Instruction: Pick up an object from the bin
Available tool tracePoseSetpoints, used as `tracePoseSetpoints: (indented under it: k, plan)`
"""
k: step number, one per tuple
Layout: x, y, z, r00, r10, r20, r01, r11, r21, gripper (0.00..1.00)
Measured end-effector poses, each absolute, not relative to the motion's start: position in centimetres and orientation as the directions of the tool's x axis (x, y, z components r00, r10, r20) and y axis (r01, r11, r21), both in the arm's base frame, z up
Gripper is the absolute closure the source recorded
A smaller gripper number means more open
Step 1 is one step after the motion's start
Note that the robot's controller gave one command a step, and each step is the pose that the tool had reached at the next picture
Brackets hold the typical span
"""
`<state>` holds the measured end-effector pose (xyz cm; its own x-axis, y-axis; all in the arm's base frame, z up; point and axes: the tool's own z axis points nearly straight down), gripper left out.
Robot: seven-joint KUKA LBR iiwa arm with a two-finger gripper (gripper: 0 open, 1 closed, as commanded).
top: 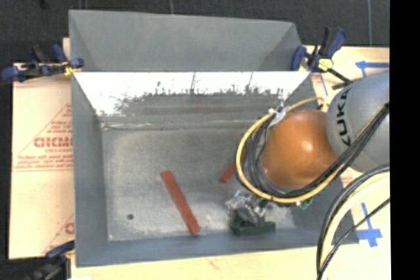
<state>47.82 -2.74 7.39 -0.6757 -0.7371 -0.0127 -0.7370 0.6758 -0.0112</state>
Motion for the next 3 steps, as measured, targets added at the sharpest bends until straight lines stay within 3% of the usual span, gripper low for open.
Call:
tracePoseSetpoints:
  k: [1, 2, 3]
  plan:
    - [48.3, -2.6, 7.6, -0.674, -0.738, -0.027, -0.738, 0.674, -0.023, 0.0]
    - [48.3, -2.6, 7.6, -0.674, -0.739, -0.027, -0.738, 0.674, -0.023, 0.0]
    - [48.6, -4.0, 7.2, -0.239, -0.971, -0.002, -0.971, 0.239, -0.005, 1.0]
